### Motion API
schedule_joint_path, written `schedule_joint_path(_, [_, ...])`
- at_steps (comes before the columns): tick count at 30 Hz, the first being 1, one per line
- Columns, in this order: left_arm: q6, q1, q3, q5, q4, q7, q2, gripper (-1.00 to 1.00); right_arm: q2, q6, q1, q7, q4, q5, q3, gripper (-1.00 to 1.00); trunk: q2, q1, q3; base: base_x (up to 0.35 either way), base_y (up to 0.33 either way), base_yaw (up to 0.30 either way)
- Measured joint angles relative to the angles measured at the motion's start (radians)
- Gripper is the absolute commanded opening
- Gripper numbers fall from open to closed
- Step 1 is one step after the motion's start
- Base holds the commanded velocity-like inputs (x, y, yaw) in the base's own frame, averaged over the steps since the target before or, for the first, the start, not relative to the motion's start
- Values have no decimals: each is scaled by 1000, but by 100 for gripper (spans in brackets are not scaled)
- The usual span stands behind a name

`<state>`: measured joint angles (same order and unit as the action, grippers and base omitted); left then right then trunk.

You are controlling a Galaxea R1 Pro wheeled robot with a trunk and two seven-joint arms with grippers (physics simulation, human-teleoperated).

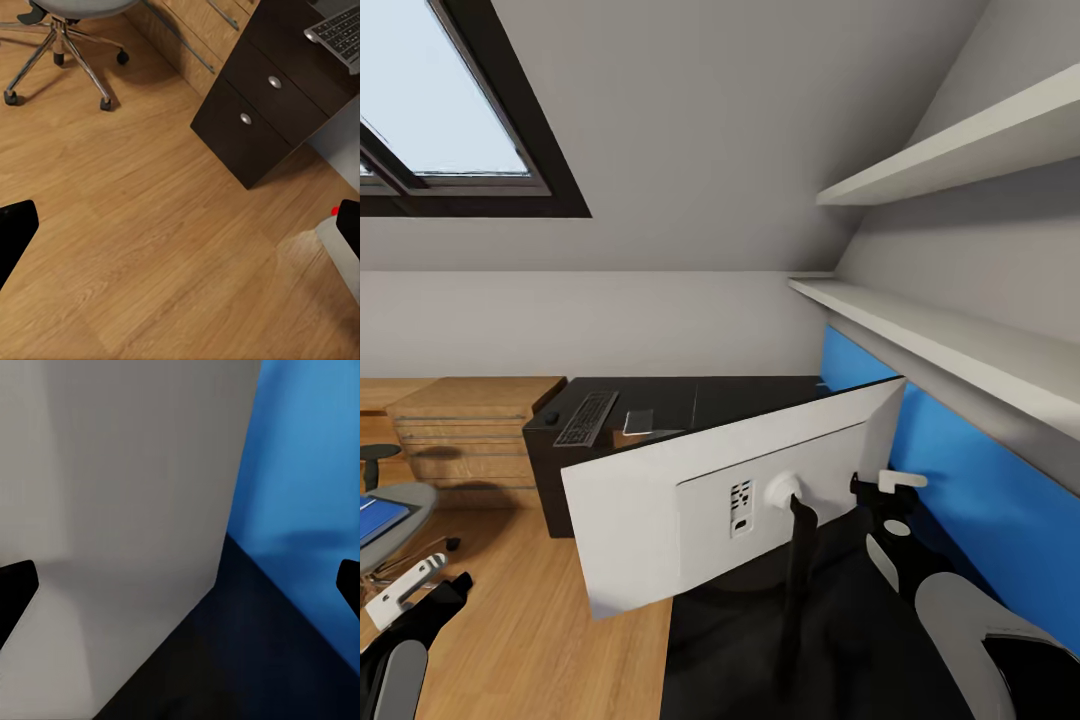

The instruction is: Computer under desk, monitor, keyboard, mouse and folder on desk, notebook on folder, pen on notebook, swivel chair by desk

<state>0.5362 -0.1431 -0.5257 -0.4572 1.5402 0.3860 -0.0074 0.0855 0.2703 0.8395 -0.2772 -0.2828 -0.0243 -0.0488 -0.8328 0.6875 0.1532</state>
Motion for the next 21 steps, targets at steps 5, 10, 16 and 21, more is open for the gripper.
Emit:
schedule_joint_path(5, [0,0,2,1,0,0,0,100,-3,1,0,-1,-5,2,-3,100,0,0,0,0,0,0])
schedule_joint_path(10, [1,0,2,1,0,0,0,100,-4,1,0,-1,-8,4,-4,100,0,0,0,-7,-5,0])
schedule_joint_path(16, [2,0,3,1,0,0,1,100,-4,2,0,0,-8,2,-3,100,0,0,0,-153,-107,0])
schedule_joint_path(21, [3,0,2,1,0,0,2,100,-4,3,0,0,-8,2,-3,100,0,0,0,-60,-42,58])
